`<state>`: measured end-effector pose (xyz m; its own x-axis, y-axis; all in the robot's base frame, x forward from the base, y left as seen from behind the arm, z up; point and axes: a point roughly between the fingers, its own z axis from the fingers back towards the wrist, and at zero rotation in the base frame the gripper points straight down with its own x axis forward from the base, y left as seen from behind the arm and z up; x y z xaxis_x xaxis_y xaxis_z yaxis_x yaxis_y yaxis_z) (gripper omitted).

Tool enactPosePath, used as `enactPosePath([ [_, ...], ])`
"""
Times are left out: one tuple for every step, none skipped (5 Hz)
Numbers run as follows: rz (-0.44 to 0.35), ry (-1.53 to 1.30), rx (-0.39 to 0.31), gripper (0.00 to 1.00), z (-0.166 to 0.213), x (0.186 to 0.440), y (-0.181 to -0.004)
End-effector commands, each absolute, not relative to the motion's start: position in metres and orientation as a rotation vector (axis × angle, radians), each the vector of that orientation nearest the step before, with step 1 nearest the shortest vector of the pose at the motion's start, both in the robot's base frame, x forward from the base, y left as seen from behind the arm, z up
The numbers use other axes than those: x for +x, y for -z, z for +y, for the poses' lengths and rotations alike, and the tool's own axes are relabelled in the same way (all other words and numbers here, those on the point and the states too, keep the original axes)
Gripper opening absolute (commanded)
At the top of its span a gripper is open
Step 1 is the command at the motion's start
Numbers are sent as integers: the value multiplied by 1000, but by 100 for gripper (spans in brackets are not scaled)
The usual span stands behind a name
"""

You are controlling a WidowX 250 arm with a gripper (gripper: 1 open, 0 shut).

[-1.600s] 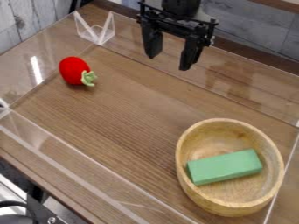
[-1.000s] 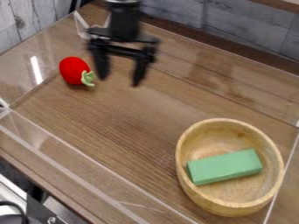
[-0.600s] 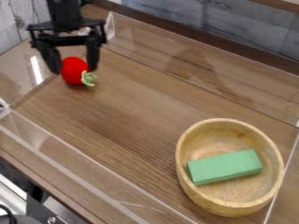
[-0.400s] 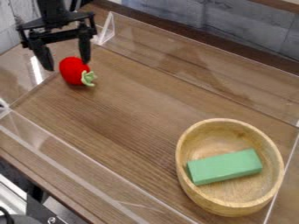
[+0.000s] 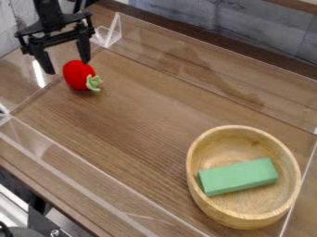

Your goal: Move the red fruit to the right

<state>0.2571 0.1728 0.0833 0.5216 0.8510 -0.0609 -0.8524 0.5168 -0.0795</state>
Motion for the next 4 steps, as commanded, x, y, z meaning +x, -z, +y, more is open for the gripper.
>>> enactPosePath([
  [-72,-1084,-89,100,194,274,-94],
  [-85,-1120,-83,100,199,279,-96],
  [-95,-1157,-75,100,203,285,-98],
  [-104,-1239,-63,100,204,290,-92],
])
